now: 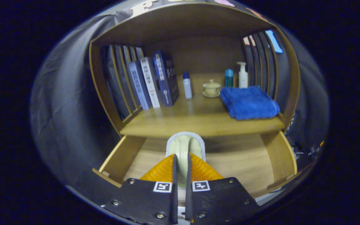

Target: Pull open the drawer, take out the items inside it, and place them on the countertop above the cabinet.

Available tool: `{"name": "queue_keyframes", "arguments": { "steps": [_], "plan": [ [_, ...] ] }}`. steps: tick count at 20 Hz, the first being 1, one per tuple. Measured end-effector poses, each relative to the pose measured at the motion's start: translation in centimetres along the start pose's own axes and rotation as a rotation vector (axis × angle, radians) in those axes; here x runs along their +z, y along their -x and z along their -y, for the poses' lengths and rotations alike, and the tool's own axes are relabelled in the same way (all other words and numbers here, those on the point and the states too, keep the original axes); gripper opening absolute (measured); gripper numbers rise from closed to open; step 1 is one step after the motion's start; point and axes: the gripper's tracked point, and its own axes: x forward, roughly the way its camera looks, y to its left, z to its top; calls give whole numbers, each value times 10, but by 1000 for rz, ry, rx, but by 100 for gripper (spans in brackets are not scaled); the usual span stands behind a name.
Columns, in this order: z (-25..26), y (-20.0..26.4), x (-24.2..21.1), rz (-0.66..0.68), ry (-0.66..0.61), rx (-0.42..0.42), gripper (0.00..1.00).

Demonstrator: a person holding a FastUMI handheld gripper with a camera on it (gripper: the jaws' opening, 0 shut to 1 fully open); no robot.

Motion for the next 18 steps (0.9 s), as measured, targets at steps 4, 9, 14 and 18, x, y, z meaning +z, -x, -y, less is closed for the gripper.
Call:
{"name": "queue_keyframes", "arguments": {
  "steps": [4,9,14,18],
  "plan": [
    [4,21,64,192,68,-38,10],
    [4,38,122,375,68,-48,10],
    [12,16,136,388,72,-62,10],
    [25,-33,119,311,99,-94,10]
  ]
}}
